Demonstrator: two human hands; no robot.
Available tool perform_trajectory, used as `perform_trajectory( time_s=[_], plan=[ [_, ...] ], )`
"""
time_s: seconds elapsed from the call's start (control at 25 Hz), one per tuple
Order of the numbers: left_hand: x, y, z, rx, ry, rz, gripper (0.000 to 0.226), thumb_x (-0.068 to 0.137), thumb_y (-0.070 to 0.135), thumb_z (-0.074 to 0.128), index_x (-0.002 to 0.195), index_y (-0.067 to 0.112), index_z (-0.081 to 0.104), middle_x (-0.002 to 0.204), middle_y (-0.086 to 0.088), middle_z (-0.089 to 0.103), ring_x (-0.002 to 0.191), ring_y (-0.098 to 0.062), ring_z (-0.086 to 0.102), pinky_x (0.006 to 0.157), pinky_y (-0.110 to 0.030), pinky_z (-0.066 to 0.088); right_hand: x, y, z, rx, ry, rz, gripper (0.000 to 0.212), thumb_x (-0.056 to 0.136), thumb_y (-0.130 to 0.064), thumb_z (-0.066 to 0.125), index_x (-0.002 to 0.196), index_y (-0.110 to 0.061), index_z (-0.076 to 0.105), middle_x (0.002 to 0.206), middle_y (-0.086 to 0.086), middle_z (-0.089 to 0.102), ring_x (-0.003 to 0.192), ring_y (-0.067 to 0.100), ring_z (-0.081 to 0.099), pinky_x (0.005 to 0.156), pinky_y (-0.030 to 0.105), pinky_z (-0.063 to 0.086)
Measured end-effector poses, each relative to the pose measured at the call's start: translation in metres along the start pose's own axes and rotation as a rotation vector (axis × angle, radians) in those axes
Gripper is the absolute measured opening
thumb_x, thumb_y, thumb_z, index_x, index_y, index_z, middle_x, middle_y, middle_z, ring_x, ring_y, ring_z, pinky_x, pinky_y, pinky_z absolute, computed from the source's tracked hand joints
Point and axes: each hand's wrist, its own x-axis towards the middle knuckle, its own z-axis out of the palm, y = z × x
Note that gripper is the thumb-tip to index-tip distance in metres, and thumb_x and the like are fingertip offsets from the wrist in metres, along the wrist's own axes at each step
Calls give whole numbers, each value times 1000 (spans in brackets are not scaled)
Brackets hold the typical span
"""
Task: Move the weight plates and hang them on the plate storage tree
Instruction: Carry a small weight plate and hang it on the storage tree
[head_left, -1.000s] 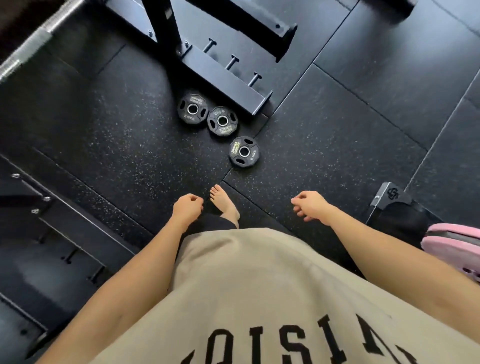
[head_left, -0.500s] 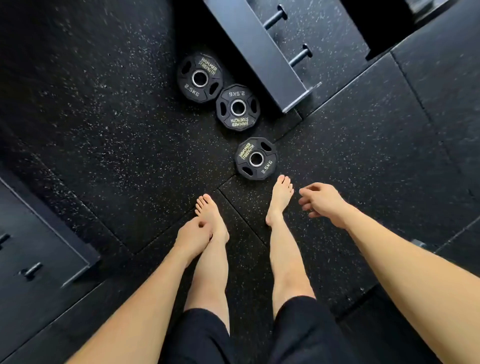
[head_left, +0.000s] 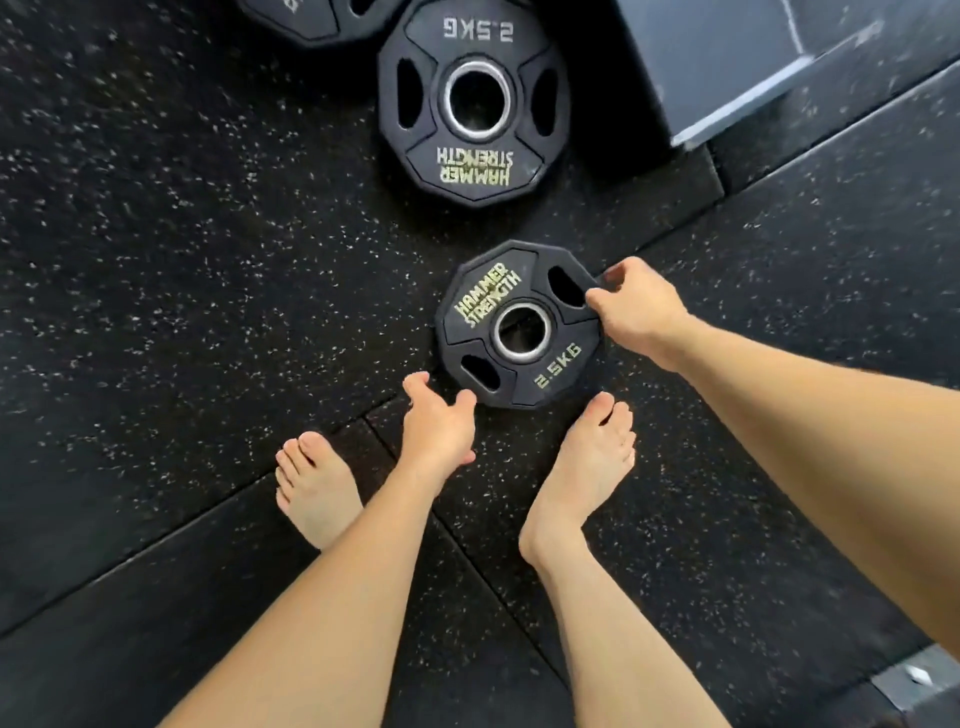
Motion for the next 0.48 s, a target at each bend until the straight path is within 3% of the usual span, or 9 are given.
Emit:
perform_trajectory(
  time_s=[0.12, 0.24, 0.36, 0.48],
  plan=[
    [27, 0, 26, 57, 70, 82, 43, 98, 35, 47, 128, 30, 16, 94, -7, 59, 87, -29, 65, 78, -48, 59, 28, 5, 13, -200, -29, -142, 41, 96, -32, 53, 127, -7, 44, 130, 19, 52, 116, 39, 52, 91, 40, 42],
    [32, 4, 35, 197, 162, 173, 38, 100, 28, 43, 124, 18, 16, 79, -2, 51, 75, -27, 58, 76, -43, 48, 36, 4, 20, -421, 22, -308, 31, 98, -31, 49, 117, -7, 40, 120, 21, 52, 105, 46, 55, 79, 45, 42],
    [33, 7, 36, 116, 194, 198, 32, 98, 18, 47, 113, 19, 19, 76, 0, 48, 79, -31, 63, 79, -49, 54, 30, -3, 17, -543, 46, -395, 24, 100, -25, 46, 113, -6, 41, 114, 22, 55, 99, 47, 56, 70, 41, 36],
    [25, 8, 27, 71, 195, 133, 37, 96, 19, 53, 120, 20, 24, 84, 1, 49, 90, -31, 64, 84, -49, 56, 11, -9, 9, -529, 15, -398, 18, 101, -24, 45, 103, -9, 37, 111, 25, 57, 98, 47, 56, 68, 40, 34]
  ],
)
